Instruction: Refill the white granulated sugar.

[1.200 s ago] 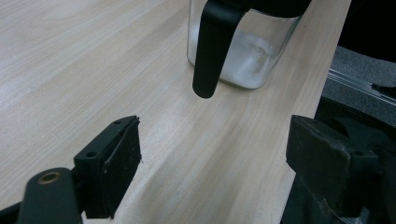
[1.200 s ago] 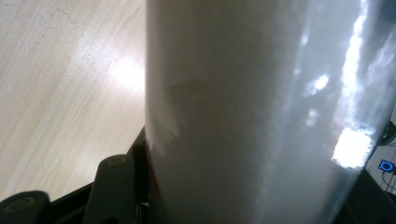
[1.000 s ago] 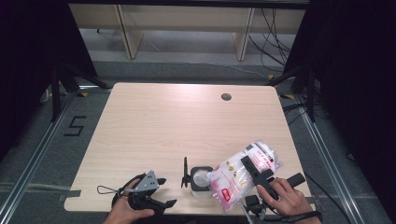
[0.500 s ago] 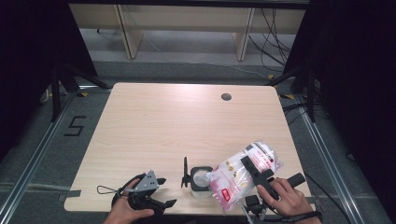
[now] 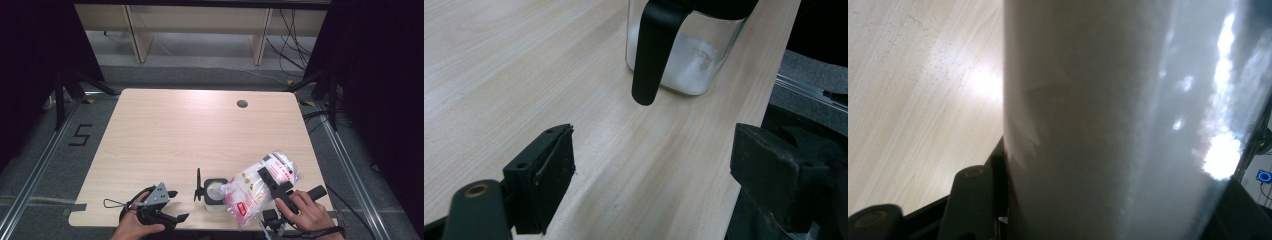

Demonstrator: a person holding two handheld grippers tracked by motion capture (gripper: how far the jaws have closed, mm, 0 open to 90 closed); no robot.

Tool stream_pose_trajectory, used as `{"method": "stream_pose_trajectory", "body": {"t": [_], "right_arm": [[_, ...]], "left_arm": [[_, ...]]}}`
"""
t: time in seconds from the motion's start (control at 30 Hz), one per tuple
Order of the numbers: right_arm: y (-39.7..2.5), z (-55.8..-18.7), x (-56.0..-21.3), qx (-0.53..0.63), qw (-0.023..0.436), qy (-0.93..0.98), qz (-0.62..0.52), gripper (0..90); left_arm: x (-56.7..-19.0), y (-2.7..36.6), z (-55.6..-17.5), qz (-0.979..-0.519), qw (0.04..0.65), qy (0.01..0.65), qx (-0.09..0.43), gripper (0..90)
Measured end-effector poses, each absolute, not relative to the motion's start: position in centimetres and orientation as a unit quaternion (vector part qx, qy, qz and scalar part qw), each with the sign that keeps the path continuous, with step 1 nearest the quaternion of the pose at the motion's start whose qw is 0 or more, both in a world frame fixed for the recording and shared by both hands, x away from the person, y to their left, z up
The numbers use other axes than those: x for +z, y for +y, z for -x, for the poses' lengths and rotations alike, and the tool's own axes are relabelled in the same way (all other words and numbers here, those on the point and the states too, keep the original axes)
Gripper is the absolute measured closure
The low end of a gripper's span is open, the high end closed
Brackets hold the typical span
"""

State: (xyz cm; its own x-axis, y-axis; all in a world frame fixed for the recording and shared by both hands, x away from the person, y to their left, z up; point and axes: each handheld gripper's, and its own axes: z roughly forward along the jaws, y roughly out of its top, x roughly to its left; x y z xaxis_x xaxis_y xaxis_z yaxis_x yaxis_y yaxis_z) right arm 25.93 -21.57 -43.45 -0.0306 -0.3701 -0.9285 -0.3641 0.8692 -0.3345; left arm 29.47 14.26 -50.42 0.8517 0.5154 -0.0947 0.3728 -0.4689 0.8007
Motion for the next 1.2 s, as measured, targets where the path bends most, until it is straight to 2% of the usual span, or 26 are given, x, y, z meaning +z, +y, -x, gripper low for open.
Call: {"method": "stream_pose_trajectory", "body": {"t": [0.33,0.43,0.47,1.2], "right_arm": [[-21.44,-25.96,-43.22,-0.006,0.646,0.715,0.268,46.3],[-21.52,-25.88,-43.29,-0.008,0.645,0.717,0.263,46.3],[-21.59,-25.86,-43.32,-0.005,0.645,0.719,0.258,46.3],[-21.60,-25.90,-43.26,-0.005,0.645,0.718,0.262,46.4]], "left_arm": [[-50.43,14.23,-29.42,-0.853,0.444,0.264,0.080,17.4],[-50.55,14.02,-29.31,-0.842,0.461,0.271,0.072,17.5],[-50.43,14.25,-29.44,-0.853,0.443,0.263,0.080,17.4],[-50.41,14.20,-29.32,-0.847,0.451,0.269,0.074,17.5]]}}
